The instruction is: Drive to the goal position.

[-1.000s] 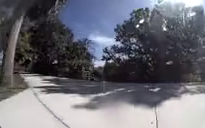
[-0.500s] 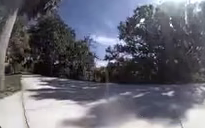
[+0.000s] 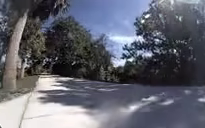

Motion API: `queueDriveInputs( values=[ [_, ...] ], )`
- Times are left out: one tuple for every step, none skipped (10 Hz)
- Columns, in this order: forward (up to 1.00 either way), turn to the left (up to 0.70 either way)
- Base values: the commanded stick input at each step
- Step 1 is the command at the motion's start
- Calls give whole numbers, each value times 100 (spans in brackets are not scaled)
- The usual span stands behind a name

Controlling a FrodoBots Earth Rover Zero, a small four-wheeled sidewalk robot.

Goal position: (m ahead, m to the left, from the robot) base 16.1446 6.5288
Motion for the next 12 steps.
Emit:
queueDriveInputs(
  values=[
    [85,0],
    [85,0],
    [85,0],
    [85,0],
    [85,0],
    [85,0],
    [85,0],
    [85,0],
    [85,0],
    [85,0],
    [85,0],
    [85,0]
  ],
)
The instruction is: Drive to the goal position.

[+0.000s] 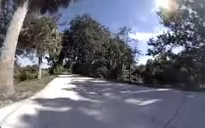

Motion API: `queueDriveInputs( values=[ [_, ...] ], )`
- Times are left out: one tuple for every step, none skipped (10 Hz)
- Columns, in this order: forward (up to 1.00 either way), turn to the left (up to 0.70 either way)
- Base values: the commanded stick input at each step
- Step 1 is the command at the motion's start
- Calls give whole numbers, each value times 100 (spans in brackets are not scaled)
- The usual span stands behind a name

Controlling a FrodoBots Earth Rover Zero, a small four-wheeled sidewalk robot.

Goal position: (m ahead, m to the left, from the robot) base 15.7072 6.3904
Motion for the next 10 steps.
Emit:
queueDriveInputs(
  values=[
    [85,0],
    [85,0],
    [85,0],
    [85,0],
    [85,0],
    [85,0],
    [85,0],
    [85,0],
    [85,0],
    [85,0]
  ],
)
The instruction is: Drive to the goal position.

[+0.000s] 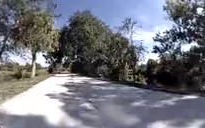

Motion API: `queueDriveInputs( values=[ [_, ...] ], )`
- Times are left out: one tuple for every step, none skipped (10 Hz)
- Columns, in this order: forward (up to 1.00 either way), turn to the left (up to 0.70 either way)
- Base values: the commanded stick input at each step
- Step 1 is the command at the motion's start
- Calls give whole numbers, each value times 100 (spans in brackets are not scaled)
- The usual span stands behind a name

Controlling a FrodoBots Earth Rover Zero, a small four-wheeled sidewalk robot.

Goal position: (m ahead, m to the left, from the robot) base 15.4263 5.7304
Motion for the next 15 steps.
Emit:
queueDriveInputs(
  values=[
    [85,0],
    [85,0],
    [85,0],
    [85,7],
    [85,25],
    [85,34],
    [85,34],
    [85,34],
    [85,34],
    [85,34],
    [85,16],
    [85,5],
    [85,0],
    [85,0],
    [85,0]
  ],
)
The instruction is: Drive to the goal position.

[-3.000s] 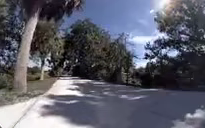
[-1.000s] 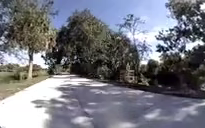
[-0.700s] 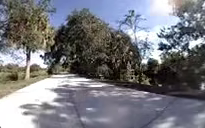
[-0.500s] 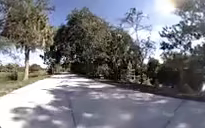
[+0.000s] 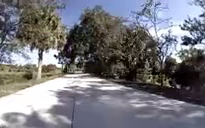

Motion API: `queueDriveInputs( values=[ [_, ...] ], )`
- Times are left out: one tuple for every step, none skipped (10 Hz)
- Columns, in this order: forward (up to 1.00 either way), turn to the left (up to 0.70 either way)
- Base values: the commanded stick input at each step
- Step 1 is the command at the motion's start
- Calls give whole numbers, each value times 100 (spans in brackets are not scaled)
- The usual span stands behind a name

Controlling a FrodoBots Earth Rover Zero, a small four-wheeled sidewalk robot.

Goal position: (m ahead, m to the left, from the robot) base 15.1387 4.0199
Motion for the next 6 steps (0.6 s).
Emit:
queueDriveInputs(
  values=[
    [85,0],
    [85,0],
    [85,0],
    [85,0],
    [85,0],
    [85,0]
  ],
)
